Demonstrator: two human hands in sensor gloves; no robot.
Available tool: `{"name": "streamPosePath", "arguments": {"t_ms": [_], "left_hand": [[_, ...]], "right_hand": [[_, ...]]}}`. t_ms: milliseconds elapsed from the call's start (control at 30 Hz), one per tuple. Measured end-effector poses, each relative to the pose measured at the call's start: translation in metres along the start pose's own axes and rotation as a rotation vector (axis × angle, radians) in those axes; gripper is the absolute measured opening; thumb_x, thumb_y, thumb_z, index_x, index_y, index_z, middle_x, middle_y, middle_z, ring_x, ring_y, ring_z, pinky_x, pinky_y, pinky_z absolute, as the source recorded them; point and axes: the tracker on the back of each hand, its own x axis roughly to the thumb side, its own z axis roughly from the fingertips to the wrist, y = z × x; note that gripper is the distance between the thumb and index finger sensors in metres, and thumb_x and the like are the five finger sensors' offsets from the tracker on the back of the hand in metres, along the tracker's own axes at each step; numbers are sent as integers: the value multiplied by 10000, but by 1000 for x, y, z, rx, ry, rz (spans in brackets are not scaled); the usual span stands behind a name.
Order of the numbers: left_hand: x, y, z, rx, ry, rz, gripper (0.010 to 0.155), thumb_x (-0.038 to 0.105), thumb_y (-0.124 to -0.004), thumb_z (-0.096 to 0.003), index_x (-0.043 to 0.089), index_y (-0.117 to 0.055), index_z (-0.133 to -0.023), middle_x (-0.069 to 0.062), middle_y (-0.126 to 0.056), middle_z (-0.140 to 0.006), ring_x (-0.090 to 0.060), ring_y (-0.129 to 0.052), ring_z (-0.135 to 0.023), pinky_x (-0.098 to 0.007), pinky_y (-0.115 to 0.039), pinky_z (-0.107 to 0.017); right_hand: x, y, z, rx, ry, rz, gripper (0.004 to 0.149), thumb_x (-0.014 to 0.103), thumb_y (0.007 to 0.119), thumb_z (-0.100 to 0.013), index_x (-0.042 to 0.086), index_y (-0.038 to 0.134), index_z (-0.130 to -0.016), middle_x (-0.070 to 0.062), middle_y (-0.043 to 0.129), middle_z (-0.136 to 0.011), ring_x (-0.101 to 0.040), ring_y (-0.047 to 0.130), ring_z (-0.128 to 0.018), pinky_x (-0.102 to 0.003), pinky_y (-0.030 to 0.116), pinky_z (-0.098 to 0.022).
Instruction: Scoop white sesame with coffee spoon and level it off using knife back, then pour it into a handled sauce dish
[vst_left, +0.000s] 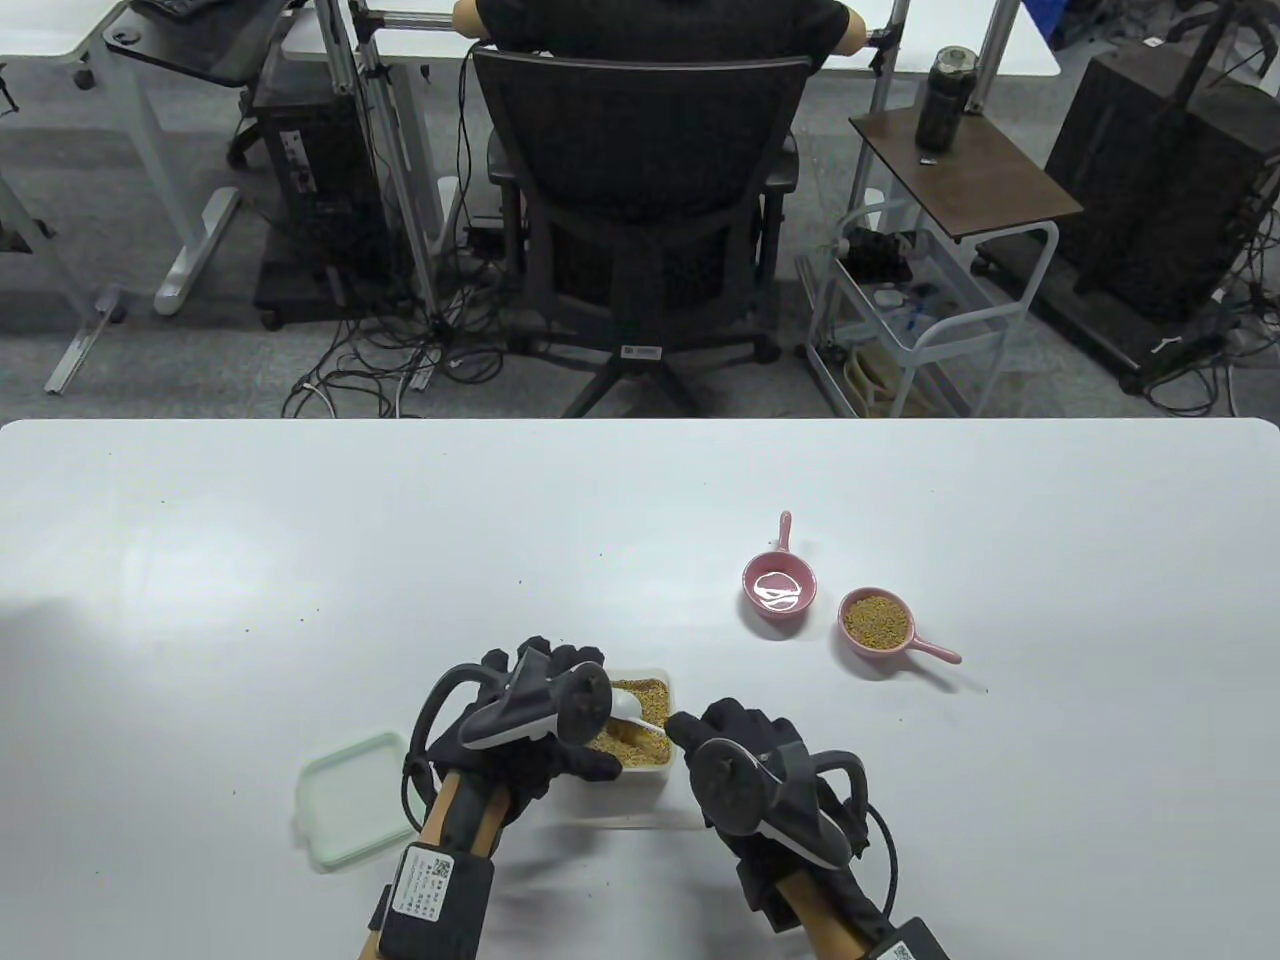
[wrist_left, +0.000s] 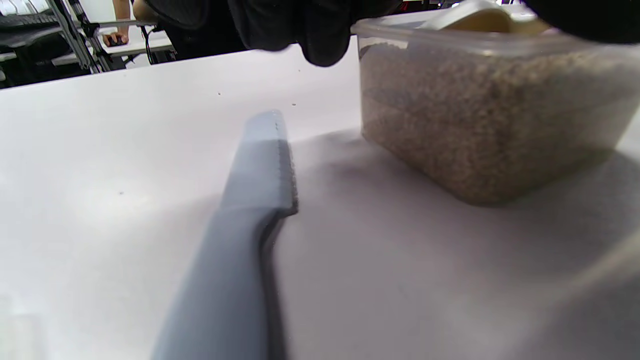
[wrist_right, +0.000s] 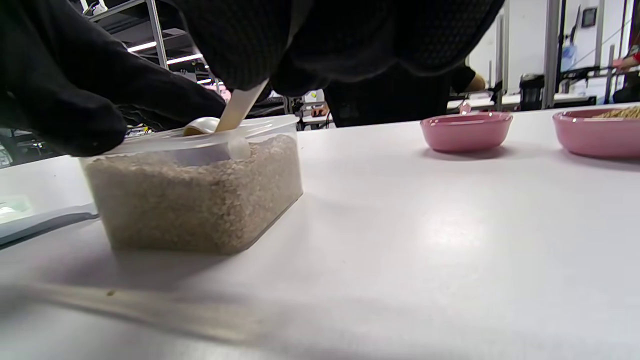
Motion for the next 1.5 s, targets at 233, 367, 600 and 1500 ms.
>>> {"name": "streamPosePath", "arguments": {"t_ms": [233, 367, 600, 1500], "left_hand": [[-2, -1, -1, -25, -5, 40, 1091, 758, -628, -323, 207, -313, -1209, -51, -574, -1271, -383, -578, -1185, -642, -482, -802], [-2, -1, 0, -20, -7, 47, 1090, 757, -623, -324, 204, -305, -1208, -46, -586, -1267, -385, -584, -1181, -640, -485, -801], [-3, -2, 1, -19, -6, 60, 1090, 755, -622, -323, 207, -297, -1208, -41, -578, -1269, -385, -580, -1182, -636, -485, -803], [-3, -3, 2, -24, -5, 72, 1090, 749, -616, -324, 208, -277, -1207, -44, -567, -1273, -383, -570, -1184, -631, -484, -804]], "right_hand": [[-1, 2, -2, 108, -14, -102, 397, 265, 819, -566, 221, 868, -958, -69, 906, -798, -180, 922, -478, -511, 766, -575], [-5, 2, -4, 152, 17, -216, 400, 256, 817, -566, 186, 870, -956, -92, 921, -762, -172, 923, -433, -498, 785, -545], [-19, 9, -9, 225, 91, -456, 401, 239, 811, -568, 125, 873, -948, -127, 940, -696, -154, 917, -354, -477, 813, -484], [-43, 26, -7, 337, 349, -903, 399, 226, 776, -587, 59, 874, -936, -145, 950, -642, -120, 907, -298, -449, 836, -420]]}}
